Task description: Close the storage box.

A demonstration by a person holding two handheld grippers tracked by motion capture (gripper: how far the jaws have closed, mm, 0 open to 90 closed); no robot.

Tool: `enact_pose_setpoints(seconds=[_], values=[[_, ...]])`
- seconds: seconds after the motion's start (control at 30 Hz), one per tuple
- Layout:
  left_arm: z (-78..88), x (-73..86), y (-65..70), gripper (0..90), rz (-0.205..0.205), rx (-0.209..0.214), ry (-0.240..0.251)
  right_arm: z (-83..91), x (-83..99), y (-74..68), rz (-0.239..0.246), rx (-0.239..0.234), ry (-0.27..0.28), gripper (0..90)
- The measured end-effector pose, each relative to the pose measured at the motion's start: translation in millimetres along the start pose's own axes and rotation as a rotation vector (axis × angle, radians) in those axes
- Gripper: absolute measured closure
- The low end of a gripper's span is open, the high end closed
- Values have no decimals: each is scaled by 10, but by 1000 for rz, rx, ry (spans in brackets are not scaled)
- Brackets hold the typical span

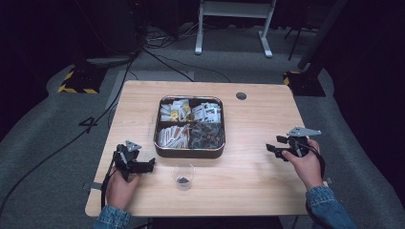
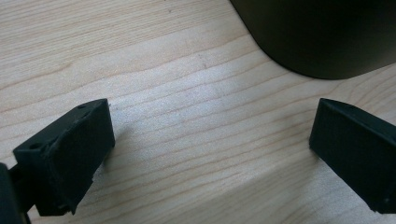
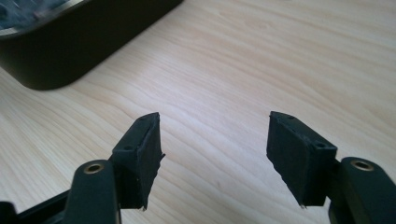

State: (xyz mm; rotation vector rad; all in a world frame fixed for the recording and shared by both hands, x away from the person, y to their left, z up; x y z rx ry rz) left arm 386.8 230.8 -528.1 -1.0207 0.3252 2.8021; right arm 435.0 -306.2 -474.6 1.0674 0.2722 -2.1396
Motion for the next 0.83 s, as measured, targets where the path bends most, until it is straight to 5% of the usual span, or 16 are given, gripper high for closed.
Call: enact_pose_setpoints(seconds=[0.1,0.4,0.83], values=[[1,-1,-1,4,-2,-1,0,-44,130,16,-28,4,-11,348],[0,-1,-1,4,-1,-1,0,-138,399,22,3,23,-54,301],[2,2,1,4,1,-1,0,-191,480,-3,3,32,-51,214]])
Point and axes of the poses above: each handheld gripper's, and its own axes: z roughly backward along the jaws, x roughly out of its underside, y roughly to its right, the point moved 3 cm from there along -z, roughly forward along the jaws, and after that the axes turned 11 degrees about z, right-handed, at the moved point
